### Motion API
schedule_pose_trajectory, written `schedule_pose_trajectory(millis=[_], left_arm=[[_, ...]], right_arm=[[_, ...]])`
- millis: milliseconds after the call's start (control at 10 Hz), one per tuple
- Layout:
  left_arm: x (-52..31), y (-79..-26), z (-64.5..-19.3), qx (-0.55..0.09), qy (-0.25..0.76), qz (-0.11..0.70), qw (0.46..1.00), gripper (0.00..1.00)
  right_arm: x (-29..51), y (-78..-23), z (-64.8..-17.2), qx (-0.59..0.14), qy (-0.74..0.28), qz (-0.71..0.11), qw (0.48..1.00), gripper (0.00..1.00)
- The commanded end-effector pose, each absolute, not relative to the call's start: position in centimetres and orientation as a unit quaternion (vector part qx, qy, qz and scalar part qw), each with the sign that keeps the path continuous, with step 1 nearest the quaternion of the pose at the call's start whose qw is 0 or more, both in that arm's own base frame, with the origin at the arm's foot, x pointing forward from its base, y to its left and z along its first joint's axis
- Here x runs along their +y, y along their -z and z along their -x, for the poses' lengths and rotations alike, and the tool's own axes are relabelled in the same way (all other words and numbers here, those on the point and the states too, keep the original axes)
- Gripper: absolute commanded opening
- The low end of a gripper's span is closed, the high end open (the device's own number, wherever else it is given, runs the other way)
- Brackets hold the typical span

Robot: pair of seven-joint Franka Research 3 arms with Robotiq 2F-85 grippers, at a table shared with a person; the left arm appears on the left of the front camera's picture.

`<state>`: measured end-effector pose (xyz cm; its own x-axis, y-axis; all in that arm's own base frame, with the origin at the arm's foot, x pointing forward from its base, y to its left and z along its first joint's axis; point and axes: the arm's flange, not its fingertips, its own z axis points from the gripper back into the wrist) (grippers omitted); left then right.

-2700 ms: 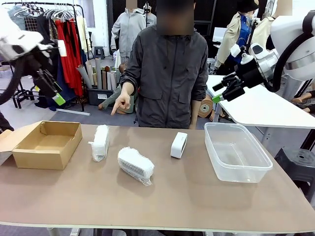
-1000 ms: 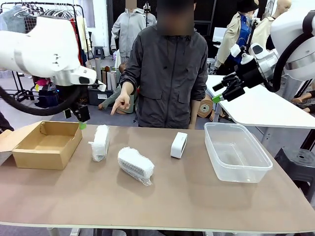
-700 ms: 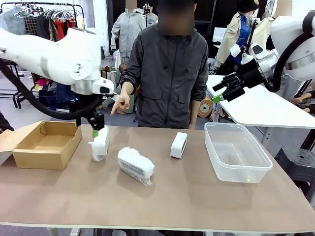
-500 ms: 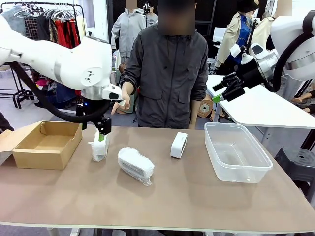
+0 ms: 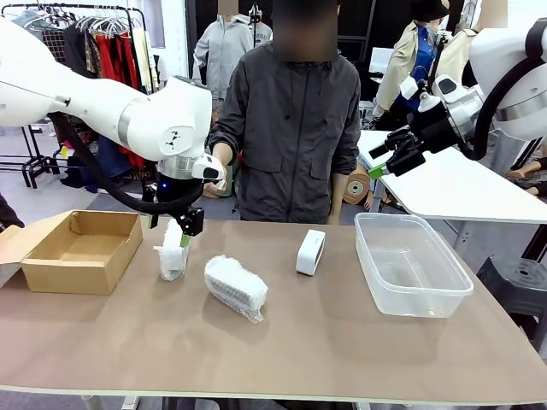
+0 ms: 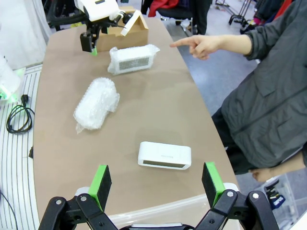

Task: Separate and place wrapped and unwrapped clocks.
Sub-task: Pick up the Digital clock indicated by the person.

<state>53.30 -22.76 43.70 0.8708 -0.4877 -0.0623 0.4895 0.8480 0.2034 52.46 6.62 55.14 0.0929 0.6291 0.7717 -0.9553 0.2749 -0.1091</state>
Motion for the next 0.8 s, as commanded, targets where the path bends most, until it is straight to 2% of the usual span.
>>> schedule_pose_trajectory(millis=[0,300,400,500,700], left_arm=[[-22.7,-43.9,-52.9,0.003,0.255,-0.108,0.961,1.0],[-22.8,-43.6,-53.3,0.005,0.255,-0.107,0.961,1.0],[-22.6,-44.7,-53.6,-0.004,0.19,-0.09,0.978,1.0],[-22.4,-44.5,-55.1,0.012,0.139,-0.069,0.988,1.0],[-21.4,-43.8,-57.7,0.01,0.09,-0.059,0.994,1.0]], right_arm=[[6.6,-55.3,-52.4,-0.374,-0.562,-0.219,0.705,1.0],[6.6,-55.3,-52.4,-0.374,-0.562,-0.219,0.705,1.0],[6.6,-55.3,-52.4,-0.374,-0.562,-0.219,0.705,1.0],[6.6,-55.3,-52.4,-0.374,-0.562,-0.219,0.705,1.0],[6.6,-55.3,-52.4,-0.374,-0.562,-0.219,0.705,1.0]])
